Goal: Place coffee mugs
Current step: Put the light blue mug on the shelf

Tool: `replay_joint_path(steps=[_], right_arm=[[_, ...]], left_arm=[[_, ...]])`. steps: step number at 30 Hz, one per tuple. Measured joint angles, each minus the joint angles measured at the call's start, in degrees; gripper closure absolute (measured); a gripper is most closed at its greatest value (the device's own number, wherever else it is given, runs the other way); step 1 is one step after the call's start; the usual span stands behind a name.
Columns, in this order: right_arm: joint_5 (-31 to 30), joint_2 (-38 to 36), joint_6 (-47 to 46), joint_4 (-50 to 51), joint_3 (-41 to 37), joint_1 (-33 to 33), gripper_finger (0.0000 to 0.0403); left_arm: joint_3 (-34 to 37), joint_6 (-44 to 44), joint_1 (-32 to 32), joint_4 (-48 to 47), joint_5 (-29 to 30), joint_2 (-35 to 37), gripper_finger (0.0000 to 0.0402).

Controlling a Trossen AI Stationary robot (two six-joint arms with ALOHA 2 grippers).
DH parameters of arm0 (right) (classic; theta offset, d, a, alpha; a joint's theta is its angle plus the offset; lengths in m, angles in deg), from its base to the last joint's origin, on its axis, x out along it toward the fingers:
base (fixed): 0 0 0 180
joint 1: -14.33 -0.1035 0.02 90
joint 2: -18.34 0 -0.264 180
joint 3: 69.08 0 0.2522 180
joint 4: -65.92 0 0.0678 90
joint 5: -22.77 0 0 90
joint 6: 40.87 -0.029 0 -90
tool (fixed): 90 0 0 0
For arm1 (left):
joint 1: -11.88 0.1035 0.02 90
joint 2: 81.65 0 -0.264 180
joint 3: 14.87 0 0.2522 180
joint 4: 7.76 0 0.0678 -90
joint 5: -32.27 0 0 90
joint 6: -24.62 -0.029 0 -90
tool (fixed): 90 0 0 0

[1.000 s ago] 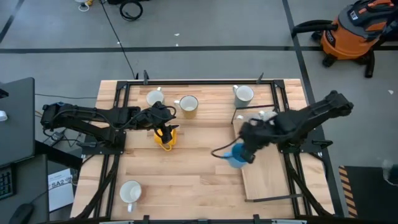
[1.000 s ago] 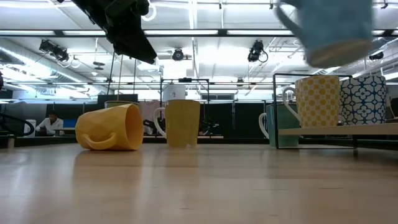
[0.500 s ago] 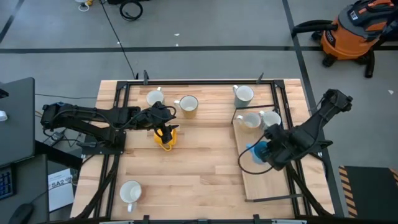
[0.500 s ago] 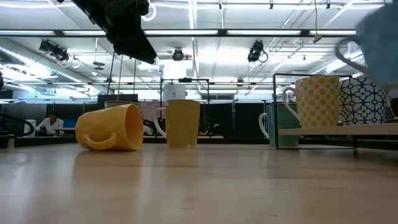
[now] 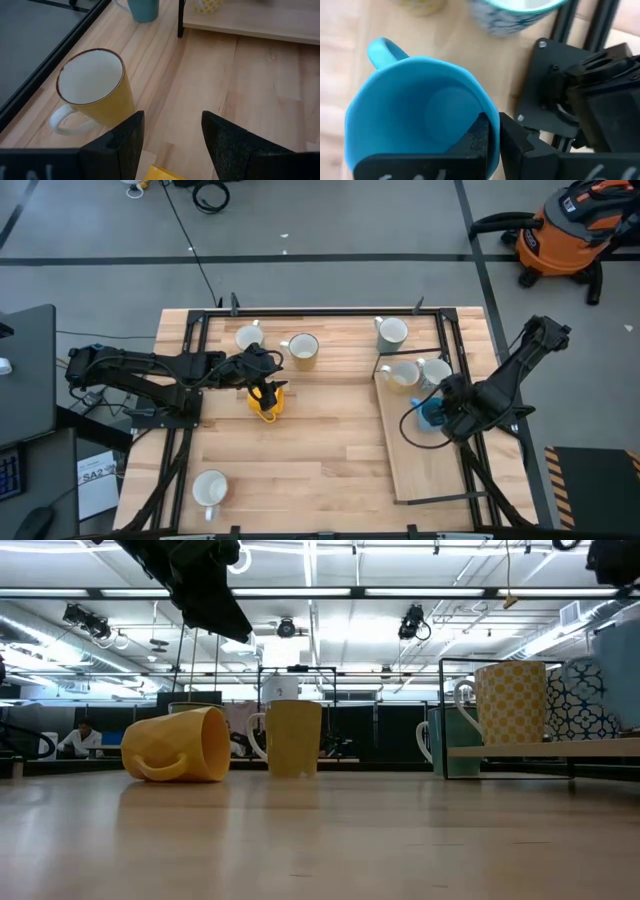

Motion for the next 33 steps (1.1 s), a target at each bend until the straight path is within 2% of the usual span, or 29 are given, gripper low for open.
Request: replay_joint_path(steps=[5, 11, 17, 33], right_arm=[[0.0, -3.8, -3.3, -0.1, -4.3, 0.0, 0.0373], [-0.6, -5.1, -4.7, -0.2, -7.0, 0.0, 0.0373], [-2.7, -5.1, -4.6, -0.2, -7.3, 0.0, 0.0373], [-2.3, -5.0, -2.5, -0.1, -7.3, 0.0, 0.0354]], left_arm=[[0.0, 0.0, 0.0, 0.0, 0.0, 0.0, 0.0196], [0.0, 0.0, 0.0, 0.0, 0.0, 0.0, 0.0196], [0.0, 0.0, 0.0, 0.0, 0.0, 0.0, 0.0196], [0.0, 0.0, 0.0, 0.0, 0.0, 0.0, 0.0196]])
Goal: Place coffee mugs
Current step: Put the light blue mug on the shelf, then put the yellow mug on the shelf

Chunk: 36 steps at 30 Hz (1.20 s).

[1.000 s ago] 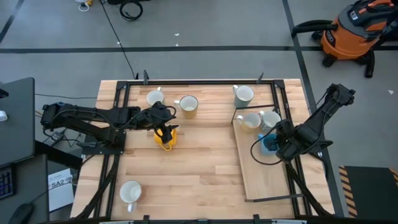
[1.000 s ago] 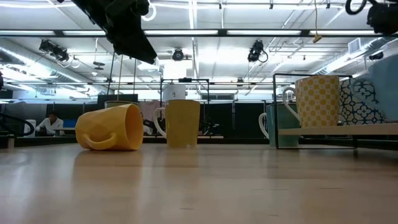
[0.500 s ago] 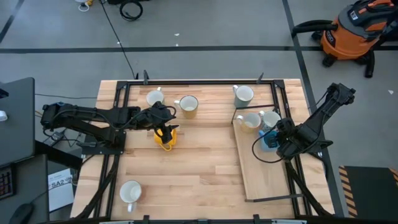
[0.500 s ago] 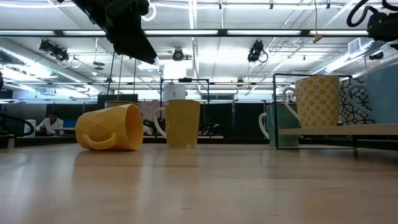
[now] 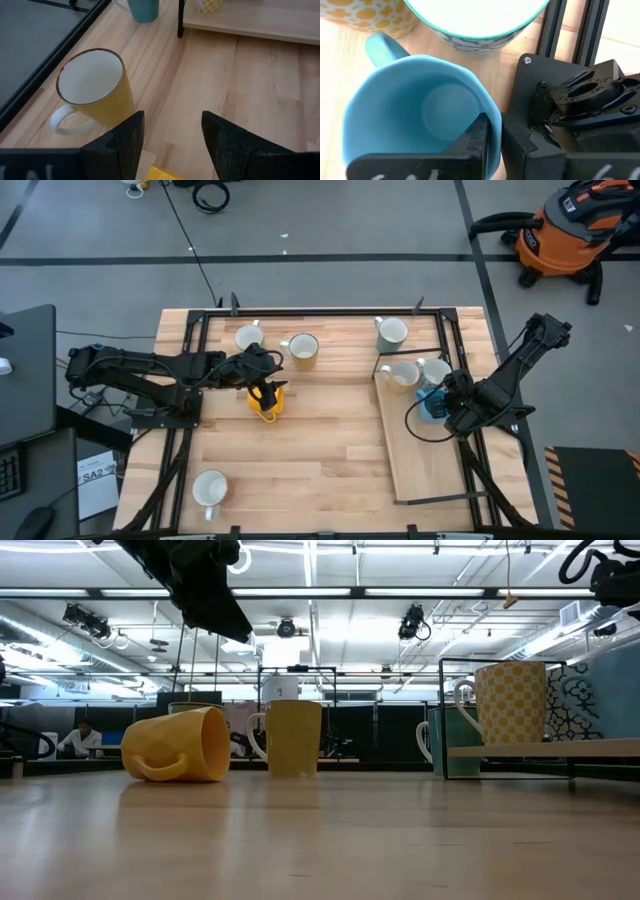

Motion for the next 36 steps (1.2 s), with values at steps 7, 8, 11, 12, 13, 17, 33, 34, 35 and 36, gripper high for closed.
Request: replay_joint_path(steps=[7, 8, 11, 12, 13, 17, 33, 34, 35, 36], right_arm=[[2.5, 0.2, -0.1, 0.1, 0.0, 0.3, 0.0342], [2.3, 0.3, -0.1, 0.1, 0.0, 0.3, 0.0338], [1.6, 0.8, -0.1, 0.1, 0.0, 0.3, 0.0321], [1.4, 1.0, -0.1, 0.1, 0.0, 0.3, 0.0314], [1.3, 1.2, -0.1, 0.1, 0.0, 0.3, 0.0307], [1.3, 1.7, -0.1, 0.0, 0.0, 0.3, 0.0276], [2.6, 1.7, 1.3, 0.0, 0.0, 0.3, 0.0242], [2.7, 1.6, 1.3, 0.0, 0.0, 0.3, 0.0242], [2.9, 1.5, 1.3, 0.0, 0.0, 0.3, 0.0242], [3.3, 1.3, 1.3, 0.0, 0.0, 0.3, 0.0242]], left_arm=[[0.0, 0.0, 0.0, 0.0, 0.0, 0.0, 0.0196], [0.0, 0.0, 0.0, 0.0, 0.0, 0.0, 0.0196], [0.0, 0.0, 0.0, 0.0, 0.0, 0.0, 0.0196], [0.0, 0.0, 0.0, 0.0, 0.0, 0.0, 0.0196], [0.0, 0.0, 0.0, 0.0, 0.0, 0.0, 0.0196], [0.0, 0.0, 0.0, 0.0, 0.0, 0.0, 0.0196], [0.0, 0.0, 0.0, 0.0, 0.0, 0.0, 0.0196], [0.0, 0.0, 0.0, 0.0, 0.0, 0.0, 0.0196], [0.0, 0.0, 0.0, 0.0, 0.0, 0.0, 0.0196], [0.0, 0.0, 0.0, 0.0, 0.0, 0.0, 0.0196]])
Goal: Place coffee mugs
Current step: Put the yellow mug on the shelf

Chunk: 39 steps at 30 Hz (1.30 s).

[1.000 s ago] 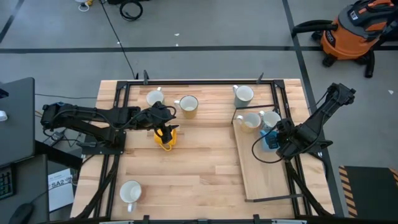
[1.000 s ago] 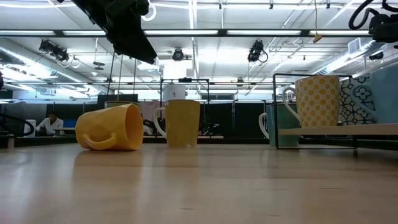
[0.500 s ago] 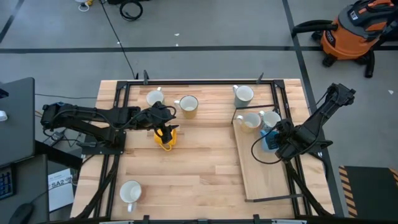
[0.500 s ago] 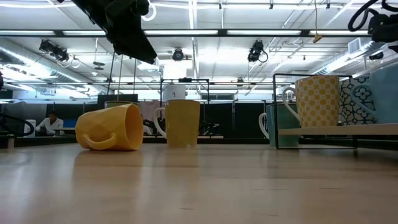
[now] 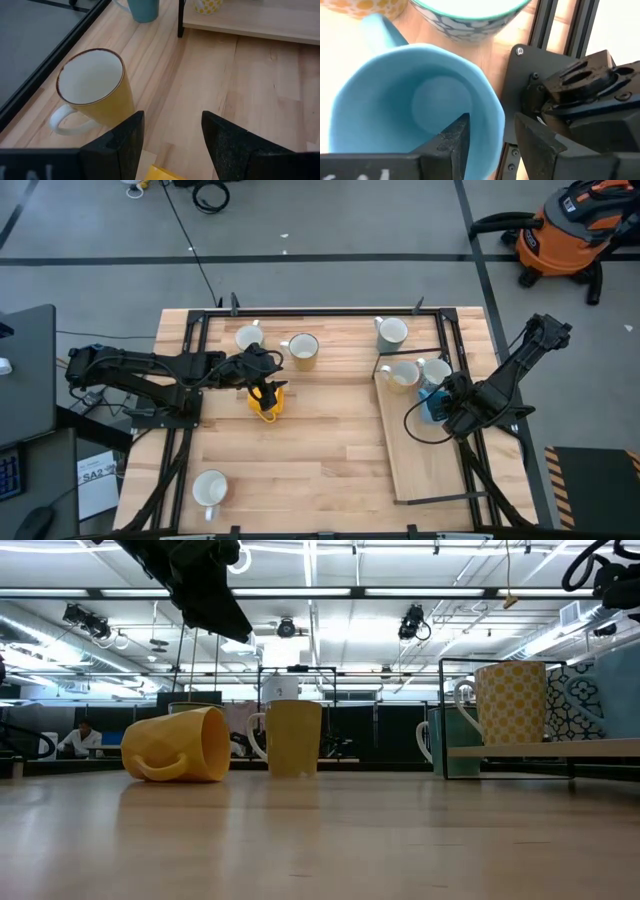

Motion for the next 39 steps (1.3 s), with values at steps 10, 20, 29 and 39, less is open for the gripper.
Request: replay_joint_path(steps=[10, 20, 29, 39], right_arm=[[-0.3, -3.6, 3.1, 0.0, 5.8, 0.0, 0.0242], [-3.8, -6.2, 10.6, 0.0, 14.4, 0.0, 0.0243], [-10.4, -6.0, 18.7, -2.8, 16.0, 0.0, 0.0242], [-13.2, -4.2, 29.7, -10.5, 16.0, 0.0, 0.0243]], left_arm=[[0.0, 0.0, 0.0, 0.0, 0.0, 0.0, 0.0196], [0.0, 2.1, 0.0, 0.0, 0.0, 0.0, 0.0196], [-1.7, 13.8, 0.0, -0.1, -1.5, 0.0, 0.0196], [-18.3, 16.9, 0.0, -9.7, -1.6, -7.0, 0.0196]])
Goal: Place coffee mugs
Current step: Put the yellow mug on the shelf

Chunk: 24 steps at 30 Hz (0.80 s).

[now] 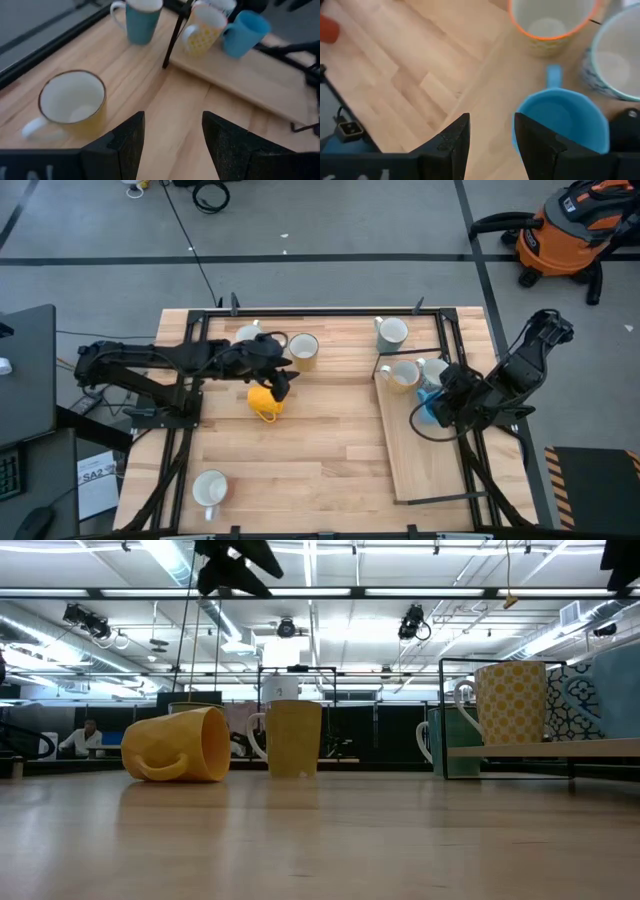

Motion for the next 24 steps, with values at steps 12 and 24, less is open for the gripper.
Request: replay_joint_path(steps=[12, 24], right_arm=[[0.1, 2.5, 12.7, -7.9, 0.0, 0.0, 0.0243], [0.2, 3.5, 27.2, -14.9, 0.0, 0.0, 0.0243]], left_arm=[[-25.4, 17.9, 0.0, -36.2, 0.4, -21.8, 0.0196], [-27.2, 29.8, 0.0, -45.9, -2.7, -33.5, 0.0196]])
